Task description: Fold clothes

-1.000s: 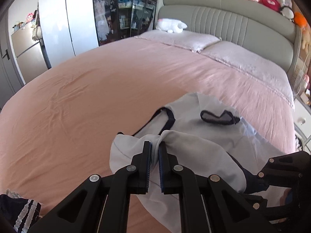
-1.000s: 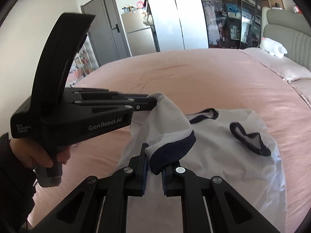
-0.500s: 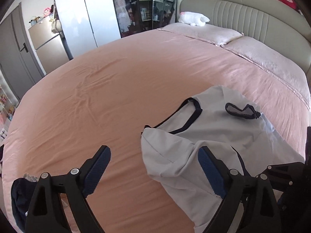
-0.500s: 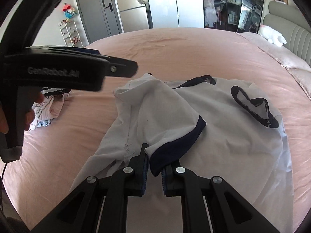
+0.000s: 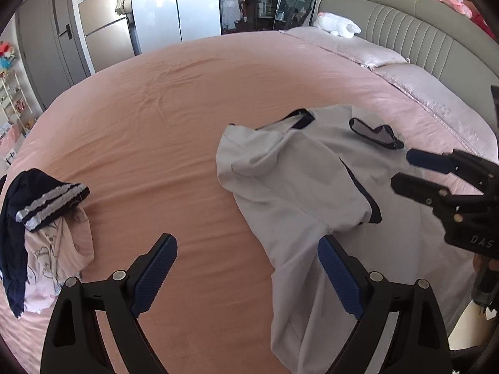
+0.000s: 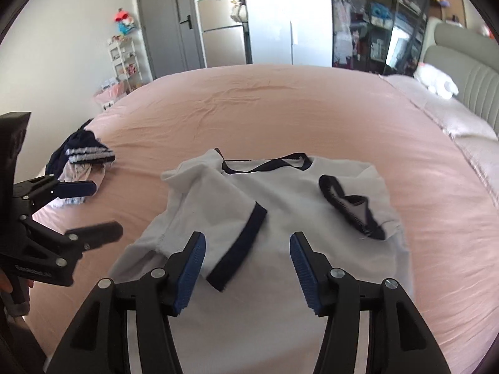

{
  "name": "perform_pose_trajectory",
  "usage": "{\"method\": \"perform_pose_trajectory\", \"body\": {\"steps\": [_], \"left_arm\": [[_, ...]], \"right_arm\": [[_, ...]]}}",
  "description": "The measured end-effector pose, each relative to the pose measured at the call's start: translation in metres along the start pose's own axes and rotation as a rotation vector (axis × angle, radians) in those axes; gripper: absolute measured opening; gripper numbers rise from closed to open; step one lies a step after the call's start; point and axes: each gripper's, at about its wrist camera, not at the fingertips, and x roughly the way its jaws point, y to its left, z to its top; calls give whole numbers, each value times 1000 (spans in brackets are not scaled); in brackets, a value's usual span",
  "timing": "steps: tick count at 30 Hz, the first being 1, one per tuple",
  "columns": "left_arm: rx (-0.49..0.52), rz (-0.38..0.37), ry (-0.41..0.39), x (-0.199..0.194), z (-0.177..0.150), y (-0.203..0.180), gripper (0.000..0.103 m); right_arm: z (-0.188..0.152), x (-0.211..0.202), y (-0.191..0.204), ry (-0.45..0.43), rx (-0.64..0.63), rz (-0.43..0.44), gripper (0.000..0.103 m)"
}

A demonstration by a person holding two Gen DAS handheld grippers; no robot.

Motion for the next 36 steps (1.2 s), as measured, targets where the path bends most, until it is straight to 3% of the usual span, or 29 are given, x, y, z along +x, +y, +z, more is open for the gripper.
{"method": "perform_pose_trajectory", "body": {"steps": [5,7,11,23,28,31,36], "left_arm": [[1,-2,42,17,-4,-19,93],[-7,30,54,25,-2,-22,93],[-28,155,113,43,-2,-13,93],[-74,264,143,38,-7,14,94],[-123,218,139,32,-3,14,93],[-137,167,92,13,3,16,93],[-335,-92,-36,-25,19,42,94]], "right_arm": [[-10,-12,2,11,-110,-5,56],[-14,-12,0,18,-131,-12,56],[-18,-10,-19,36,-111,-52,56],[-17,-22,-102,54,37,-166,56],[-20,-23,-123,69,59,-168,56],[-21,-22,-132,78,72,-147,56],[-6,-17,-140,56,46,-70,56]]}}
